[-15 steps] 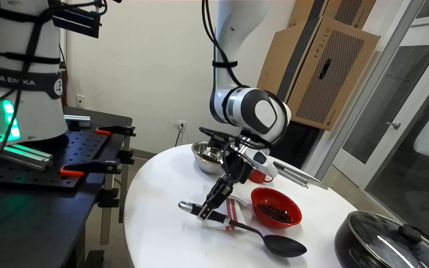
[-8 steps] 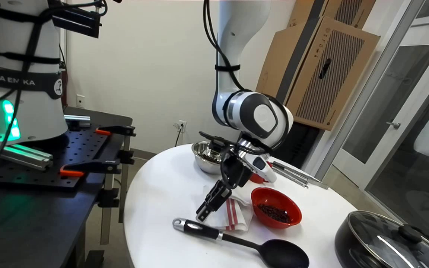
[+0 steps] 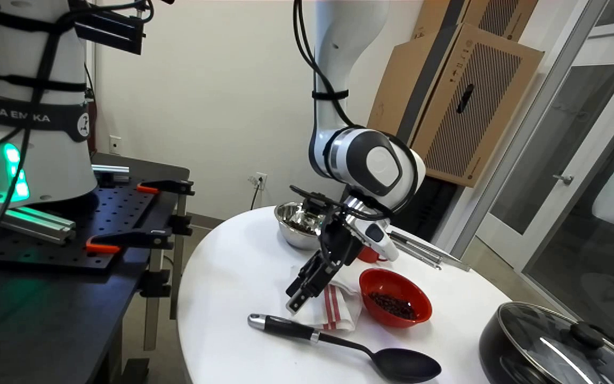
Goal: Use the black ladle to stir the contents in the silver bowl
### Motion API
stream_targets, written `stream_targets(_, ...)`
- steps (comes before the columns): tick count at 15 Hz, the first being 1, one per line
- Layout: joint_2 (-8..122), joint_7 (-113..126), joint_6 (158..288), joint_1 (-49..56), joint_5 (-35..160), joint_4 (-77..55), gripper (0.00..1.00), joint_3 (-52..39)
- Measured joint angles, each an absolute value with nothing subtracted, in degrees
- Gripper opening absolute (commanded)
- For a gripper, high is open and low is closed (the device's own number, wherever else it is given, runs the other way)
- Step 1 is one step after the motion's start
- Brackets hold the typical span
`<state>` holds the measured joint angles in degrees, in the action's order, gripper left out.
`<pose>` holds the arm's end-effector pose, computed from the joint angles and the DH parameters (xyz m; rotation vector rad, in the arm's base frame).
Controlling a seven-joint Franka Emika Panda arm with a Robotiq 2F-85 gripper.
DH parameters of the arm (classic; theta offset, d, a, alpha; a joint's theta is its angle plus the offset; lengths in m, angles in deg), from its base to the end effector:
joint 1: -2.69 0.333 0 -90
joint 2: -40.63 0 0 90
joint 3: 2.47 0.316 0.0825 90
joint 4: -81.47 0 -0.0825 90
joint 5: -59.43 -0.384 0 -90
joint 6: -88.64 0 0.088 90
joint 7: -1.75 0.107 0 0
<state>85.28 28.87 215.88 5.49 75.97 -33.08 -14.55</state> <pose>0.5088 -0.1047 0.0436 2.5984 -0.4937 -0.6725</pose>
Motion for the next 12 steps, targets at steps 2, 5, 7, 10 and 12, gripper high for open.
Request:
stream_targets(2,83.76,25.5,212.65,4.98,74.33,-33.15,1.0,-14.21)
stream_targets(5,79.46,18.5,206.16,3.17,72.23,-33.58,1.0,-13.09)
stream_targets(7,75.96,14.24,202.67,1.75,71.21,-34.05,1.0,-12.22)
stream_targets(10,72.35,11.7,200.99,0.54,70.62,-35.22,1.0,-11.56)
stream_targets(12,72.03,11.61,200.99,0.44,70.61,-35.76,1.0,-11.38)
